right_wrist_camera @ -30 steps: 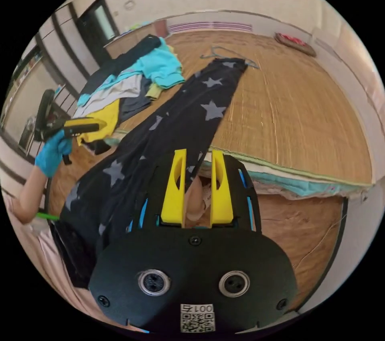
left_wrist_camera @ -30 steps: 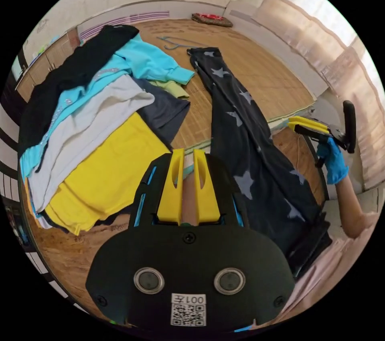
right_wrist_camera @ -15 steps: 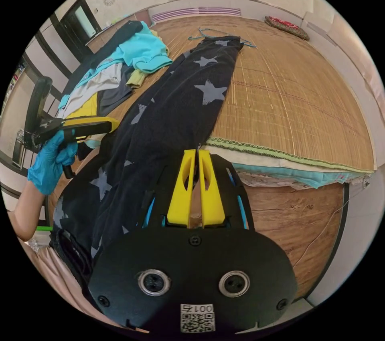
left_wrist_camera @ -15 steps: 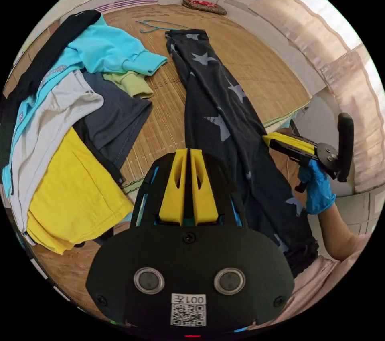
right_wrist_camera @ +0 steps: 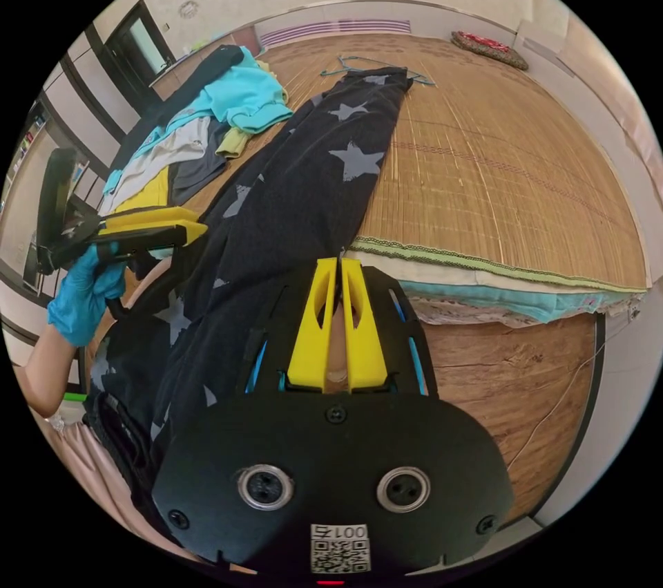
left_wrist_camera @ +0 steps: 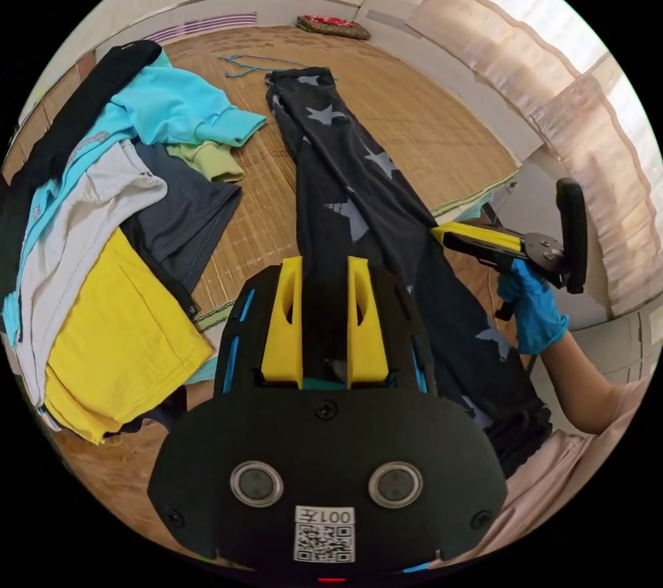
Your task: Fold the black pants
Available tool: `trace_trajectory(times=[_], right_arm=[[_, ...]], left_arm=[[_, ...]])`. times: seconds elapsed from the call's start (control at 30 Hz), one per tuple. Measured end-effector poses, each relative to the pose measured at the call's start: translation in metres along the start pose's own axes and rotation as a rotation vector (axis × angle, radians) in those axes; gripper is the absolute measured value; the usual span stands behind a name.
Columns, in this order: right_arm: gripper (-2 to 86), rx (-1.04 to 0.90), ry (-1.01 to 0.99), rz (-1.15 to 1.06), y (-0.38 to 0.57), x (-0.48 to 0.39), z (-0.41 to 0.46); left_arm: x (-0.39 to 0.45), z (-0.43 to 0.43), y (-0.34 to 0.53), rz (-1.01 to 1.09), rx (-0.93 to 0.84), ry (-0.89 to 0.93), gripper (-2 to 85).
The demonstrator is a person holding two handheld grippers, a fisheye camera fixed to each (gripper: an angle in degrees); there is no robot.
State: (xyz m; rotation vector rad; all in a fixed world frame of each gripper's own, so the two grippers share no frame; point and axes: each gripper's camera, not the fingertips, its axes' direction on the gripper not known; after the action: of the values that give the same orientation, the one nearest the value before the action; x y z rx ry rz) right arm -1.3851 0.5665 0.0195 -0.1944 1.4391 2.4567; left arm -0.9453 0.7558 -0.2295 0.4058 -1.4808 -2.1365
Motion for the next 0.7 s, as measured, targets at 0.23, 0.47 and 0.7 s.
trace_trajectory(times=[0.23,0.47,0.7], right_arm=[[0.8,0.065,-0.005,0.001,0.011,0.007,-0.007],[0.6,0.017,0.128,0.082,0.028,0.034,-0.001],[2.9,0.062,-0.117,0.021,0.035,0.028,-0.016]], left_arm=[[-0.004,0.004,0.006,-0.029,0.025,0.012,-0.9],[-0.027,-0.007,0.026,-0.182,0.064,-0.107,-1.5],[-0.040,-0.002,0.035,-0.179,0.039,0.039,-0.9]])
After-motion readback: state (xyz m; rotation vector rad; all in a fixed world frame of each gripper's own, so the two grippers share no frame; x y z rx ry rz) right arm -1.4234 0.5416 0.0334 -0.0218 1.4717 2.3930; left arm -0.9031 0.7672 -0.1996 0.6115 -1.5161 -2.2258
